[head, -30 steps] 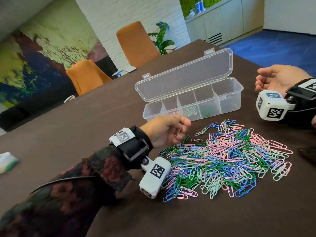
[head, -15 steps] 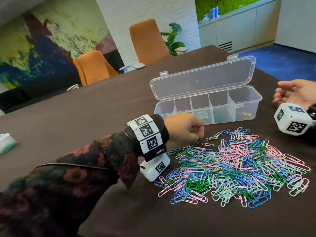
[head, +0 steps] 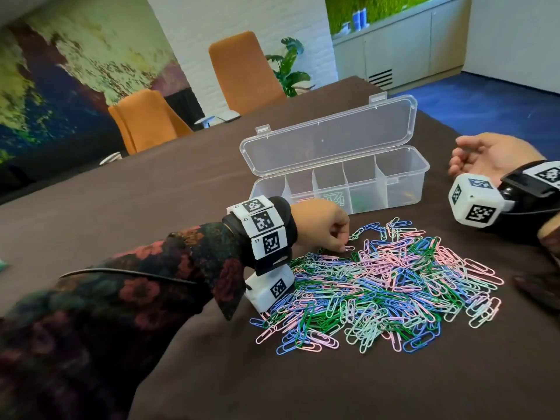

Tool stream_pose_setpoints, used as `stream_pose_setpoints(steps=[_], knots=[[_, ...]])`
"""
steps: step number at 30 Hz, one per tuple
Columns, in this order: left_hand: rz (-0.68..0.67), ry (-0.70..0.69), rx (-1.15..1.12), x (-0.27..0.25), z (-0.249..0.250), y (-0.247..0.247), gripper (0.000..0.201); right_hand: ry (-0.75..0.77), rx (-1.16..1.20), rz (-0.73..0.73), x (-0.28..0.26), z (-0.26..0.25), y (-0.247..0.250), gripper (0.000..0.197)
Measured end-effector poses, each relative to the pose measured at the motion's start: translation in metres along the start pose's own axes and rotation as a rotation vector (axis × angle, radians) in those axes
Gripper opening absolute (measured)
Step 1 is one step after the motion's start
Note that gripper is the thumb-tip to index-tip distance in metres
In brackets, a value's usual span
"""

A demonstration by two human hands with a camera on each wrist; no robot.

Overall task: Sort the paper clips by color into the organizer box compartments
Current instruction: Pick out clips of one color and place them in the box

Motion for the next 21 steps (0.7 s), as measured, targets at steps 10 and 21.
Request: stream_pose_setpoints(steps=[10, 21], knots=[[0.142, 0.482, -1.53, -0.017, -0.027, -0.006, 0.006, 0.001, 0.041, 0.004, -0.003, 0.0, 0.001, 0.016], [0.225, 0.58, -2.116, -0.03, -0.009, -0.014, 0.047, 0.001, 0.032, 0.006, -0.004, -0.001, 0.001, 0.014]])
Point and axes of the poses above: each hand's wrist, its own x-axis towards the middle knuckle, its own y-axis out of the back of the hand, z = x × y, the point moved 8 cm from there along x, towards the middle knuckle, and after that the axes turned 13 degrees about z, right-handed, at the moved point
